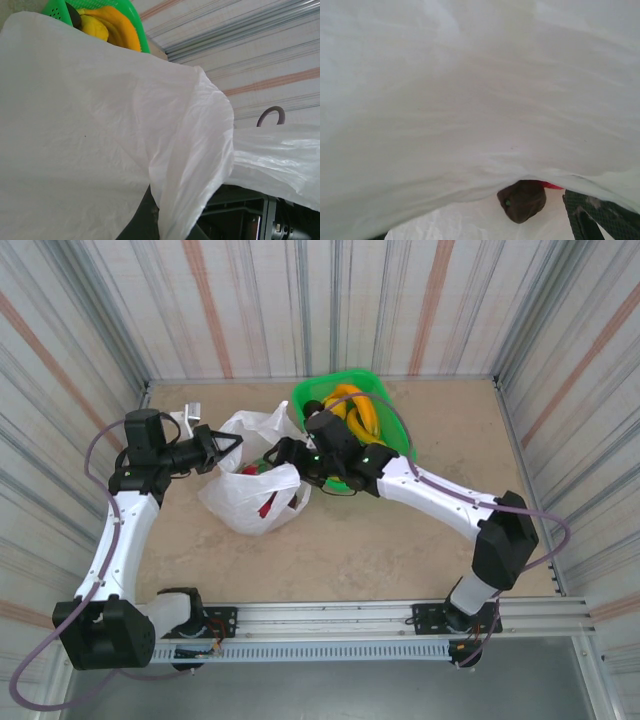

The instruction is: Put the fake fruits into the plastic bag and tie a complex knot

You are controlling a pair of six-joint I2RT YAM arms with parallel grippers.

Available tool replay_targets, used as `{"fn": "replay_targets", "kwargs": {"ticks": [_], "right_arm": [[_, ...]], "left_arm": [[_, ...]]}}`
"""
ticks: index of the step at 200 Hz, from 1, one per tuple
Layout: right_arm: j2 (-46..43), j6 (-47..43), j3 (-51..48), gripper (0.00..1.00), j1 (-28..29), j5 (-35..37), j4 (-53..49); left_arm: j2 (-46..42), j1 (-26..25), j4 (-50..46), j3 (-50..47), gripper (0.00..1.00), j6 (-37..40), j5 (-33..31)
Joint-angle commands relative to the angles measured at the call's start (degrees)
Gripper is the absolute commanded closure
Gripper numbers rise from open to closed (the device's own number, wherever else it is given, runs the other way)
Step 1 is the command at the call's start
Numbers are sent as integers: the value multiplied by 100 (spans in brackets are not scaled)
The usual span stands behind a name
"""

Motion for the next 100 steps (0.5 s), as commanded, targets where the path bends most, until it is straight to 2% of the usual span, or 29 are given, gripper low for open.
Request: {"fn": "replay_targets", "kwargs": {"ticks": [1,62,100], "right_arm": [[-390,-540,-79,10,-135,-93,-152],[-975,-1120,-353,13,-687,-661,-439],[-1434,-1674,-456,15,-1163,-560,-1036]], "left_arm": [[-13,30,16,113,100,10,-23],[13,32,-44,148,100,27,-92],[-6,32,-94,148,100,53,-110]]}}
